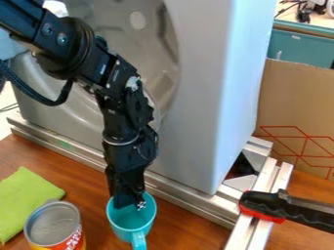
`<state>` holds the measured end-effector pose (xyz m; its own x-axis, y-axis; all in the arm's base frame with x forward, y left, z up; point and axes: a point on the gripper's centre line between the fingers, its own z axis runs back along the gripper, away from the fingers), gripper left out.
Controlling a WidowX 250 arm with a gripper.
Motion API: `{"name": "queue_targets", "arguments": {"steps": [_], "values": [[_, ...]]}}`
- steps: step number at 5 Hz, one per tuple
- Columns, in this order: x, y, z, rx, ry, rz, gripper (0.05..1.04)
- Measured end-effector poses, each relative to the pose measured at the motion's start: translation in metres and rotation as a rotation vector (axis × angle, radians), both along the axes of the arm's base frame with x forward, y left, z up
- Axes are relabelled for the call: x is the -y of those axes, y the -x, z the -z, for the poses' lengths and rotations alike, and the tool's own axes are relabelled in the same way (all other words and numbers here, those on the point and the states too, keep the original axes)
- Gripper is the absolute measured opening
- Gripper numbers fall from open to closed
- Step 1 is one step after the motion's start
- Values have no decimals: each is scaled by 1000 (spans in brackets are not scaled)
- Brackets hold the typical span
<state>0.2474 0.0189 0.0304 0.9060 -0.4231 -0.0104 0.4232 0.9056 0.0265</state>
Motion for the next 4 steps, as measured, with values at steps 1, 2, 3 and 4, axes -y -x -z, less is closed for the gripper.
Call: {"name": "queue_targets", "arguments": {"steps": [1,2,3,4], "values": [[-6,-5,6,-15,20,-9,93],[-10,-7,12,-39,26,18,93],[-15,-7,20,-68,1,59,93],[-17,-5,28,-88,-6,86,93]]}}
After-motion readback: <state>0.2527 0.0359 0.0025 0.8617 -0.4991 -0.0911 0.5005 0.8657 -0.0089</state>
